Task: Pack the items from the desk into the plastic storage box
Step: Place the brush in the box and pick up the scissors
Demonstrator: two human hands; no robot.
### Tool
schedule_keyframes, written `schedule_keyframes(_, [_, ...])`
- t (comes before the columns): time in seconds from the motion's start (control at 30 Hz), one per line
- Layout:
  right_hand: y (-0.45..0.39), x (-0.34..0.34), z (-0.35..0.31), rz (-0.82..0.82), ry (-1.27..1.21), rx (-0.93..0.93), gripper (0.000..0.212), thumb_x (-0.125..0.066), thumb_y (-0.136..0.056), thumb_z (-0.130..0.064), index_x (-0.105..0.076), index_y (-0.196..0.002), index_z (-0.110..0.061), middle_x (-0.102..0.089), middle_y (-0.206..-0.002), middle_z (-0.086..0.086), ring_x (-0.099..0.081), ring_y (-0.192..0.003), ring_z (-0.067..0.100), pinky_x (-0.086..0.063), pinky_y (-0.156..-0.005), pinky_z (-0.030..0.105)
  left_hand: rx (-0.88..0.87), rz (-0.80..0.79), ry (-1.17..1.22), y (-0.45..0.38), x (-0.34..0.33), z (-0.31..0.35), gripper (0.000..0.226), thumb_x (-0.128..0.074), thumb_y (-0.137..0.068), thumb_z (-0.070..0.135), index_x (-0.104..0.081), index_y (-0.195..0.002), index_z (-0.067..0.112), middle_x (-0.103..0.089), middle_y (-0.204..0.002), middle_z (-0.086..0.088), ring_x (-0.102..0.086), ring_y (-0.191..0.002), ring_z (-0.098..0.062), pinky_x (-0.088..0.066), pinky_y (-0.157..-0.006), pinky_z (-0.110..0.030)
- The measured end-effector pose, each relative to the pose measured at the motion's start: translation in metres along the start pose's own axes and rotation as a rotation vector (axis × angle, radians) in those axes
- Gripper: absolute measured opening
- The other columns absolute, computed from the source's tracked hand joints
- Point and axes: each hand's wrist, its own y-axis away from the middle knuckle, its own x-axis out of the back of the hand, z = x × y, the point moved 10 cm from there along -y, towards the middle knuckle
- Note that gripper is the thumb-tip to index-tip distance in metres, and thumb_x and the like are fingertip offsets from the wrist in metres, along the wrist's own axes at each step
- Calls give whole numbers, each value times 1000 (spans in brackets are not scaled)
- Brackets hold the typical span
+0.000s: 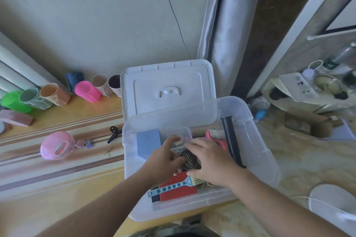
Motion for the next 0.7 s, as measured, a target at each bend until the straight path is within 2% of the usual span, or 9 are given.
schedule_keyframes(0.07, [-8,-2,-6,19,57,40,79,-72,-84,-60,-44,-154,-35,-46,-148,-16,-46,-134,13,-44,-113,47,17,38,21,0,3,-4,54,-65,-98,26,-38,-144,37,-78,-83,7,-74,-72,-12,-63,-80,-38])
schedule_keyframes(0.13, [-17,-5,-7,24,63,49,77,-72,-84,-61,-46,-152,-34,-47,-146,-17,-47,-131,12,-49,-107,44,19,86,2,1,9,-7,49,-61,-101,28,-39,-144,37,-79,-92,8,-73,-79,-9,-62,-84,-37])
schedule_keyframes(0.23, [-39,-6,8,54,51,-17,77,-74,-85,-56,-45,-153,-32,-47,-148,-13,-51,-132,17,-54,-102,41,-120,181,-398,6,21,1,46,-54,-103,36,-43,-147,37,-67,-129,7,-62,-111,-11,-52,-99,-32])
schedule_keyframes(0.27, [-48,-8,14,66,49,-54,78,-75,-85,-56,-44,-152,-31,-50,-148,-10,-53,-131,20,-53,-101,41,-174,198,-553,9,21,2,45,-55,-102,37,-46,-146,37,-61,-135,6,-56,-120,-15,-48,-103,-34])
schedule_keyframes(0.3, [-58,-10,20,71,61,-87,76,-75,-85,-57,-44,-149,-31,-54,-144,-7,-55,-127,23,-53,-98,41,-225,218,-670,12,22,3,44,-58,-99,37,-52,-142,37,-58,-137,6,-51,-125,-19,-47,-105,-39])
schedule_keyframes(0.37, [-75,-18,25,81,130,-123,67,-72,-84,-64,-47,-138,-32,-60,-131,-6,-58,-116,24,-54,-90,42,-287,263,-825,17,24,-1,38,-70,-88,33,-65,-125,37,-60,-132,3,-53,-123,-25,-52,-101,-49])
schedule_keyframes(0.43, [-89,-27,24,94,220,-130,59,-67,-84,-70,-51,-126,-32,-63,-119,-8,-58,-107,23,-52,-83,41,-278,300,-875,17,29,-15,35,-79,-77,29,-70,-111,34,-62,-128,-2,-55,-119,-30,-54,-98,-51])
schedule_keyframes(0.57, [-105,-40,21,99,260,-139,52,-68,-84,-70,-56,-114,-29,-59,-112,-6,-54,-104,24,-49,-81,40,-282,347,-918,19,37,-28,29,-77,-75,30,-71,-103,34,-59,-134,-7,-49,-127,-34,-46,-106,-49])
schedule_keyframes(0.7, [-105,-45,27,119,284,-170,49,-67,-84,-71,-64,-114,-32,-57,-113,-8,-53,-103,22,-48,-82,37,-366,419,-819,24,56,-24,30,-69,-84,31,-68,-114,33,-56,-138,-7,-46,-131,-34,-41,-110,-49])
